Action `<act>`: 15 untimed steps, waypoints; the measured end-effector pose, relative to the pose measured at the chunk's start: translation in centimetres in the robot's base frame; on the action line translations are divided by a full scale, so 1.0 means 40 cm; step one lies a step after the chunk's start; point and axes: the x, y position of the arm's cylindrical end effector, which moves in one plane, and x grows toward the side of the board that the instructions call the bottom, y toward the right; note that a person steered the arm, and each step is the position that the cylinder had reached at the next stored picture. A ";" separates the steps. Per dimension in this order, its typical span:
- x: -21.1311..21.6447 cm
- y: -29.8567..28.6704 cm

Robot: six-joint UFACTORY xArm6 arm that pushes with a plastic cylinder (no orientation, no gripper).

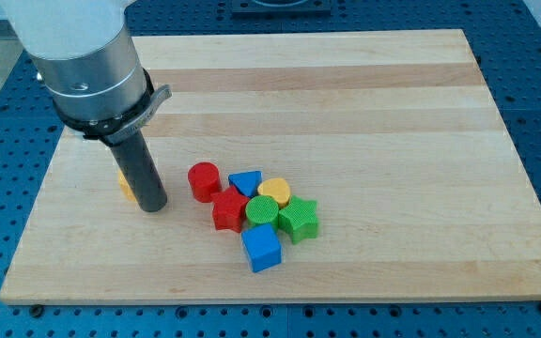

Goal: Move the yellow hexagon towards center left

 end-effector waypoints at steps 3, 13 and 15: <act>0.020 0.135; -0.019 -0.057; -0.181 -0.032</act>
